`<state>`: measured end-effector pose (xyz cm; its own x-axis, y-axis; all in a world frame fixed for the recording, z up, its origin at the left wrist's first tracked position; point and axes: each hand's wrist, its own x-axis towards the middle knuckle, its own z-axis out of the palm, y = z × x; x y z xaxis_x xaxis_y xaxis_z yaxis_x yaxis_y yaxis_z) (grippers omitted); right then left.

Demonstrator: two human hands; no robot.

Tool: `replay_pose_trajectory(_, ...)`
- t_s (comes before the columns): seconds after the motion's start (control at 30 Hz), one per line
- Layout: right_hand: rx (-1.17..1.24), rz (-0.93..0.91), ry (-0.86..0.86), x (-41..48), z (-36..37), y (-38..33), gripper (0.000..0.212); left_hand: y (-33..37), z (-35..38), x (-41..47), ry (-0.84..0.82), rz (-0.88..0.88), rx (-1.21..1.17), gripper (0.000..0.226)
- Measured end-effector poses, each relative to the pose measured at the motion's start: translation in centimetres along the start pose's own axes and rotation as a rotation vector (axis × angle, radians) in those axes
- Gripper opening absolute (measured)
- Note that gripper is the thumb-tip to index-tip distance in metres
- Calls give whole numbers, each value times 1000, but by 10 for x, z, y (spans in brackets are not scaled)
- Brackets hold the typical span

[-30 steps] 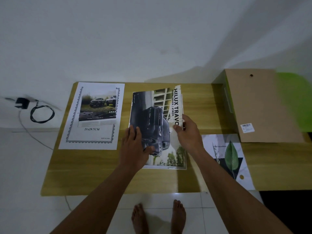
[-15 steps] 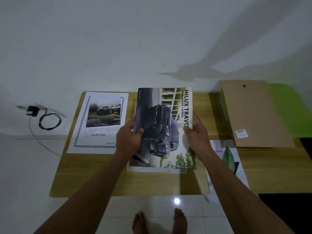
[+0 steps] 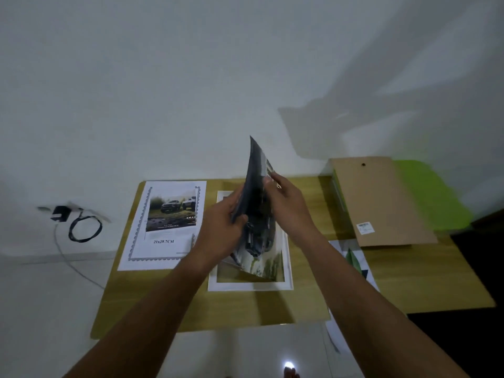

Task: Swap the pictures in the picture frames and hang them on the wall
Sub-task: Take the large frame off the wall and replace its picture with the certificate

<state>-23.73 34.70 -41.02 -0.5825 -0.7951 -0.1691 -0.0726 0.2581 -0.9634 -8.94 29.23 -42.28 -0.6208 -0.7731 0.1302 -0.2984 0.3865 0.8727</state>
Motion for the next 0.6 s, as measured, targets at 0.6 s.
replay_pose_trajectory(0.6,-60,-20,314,-53,-87,8,50,21,31,-35,11,-310,-23,68)
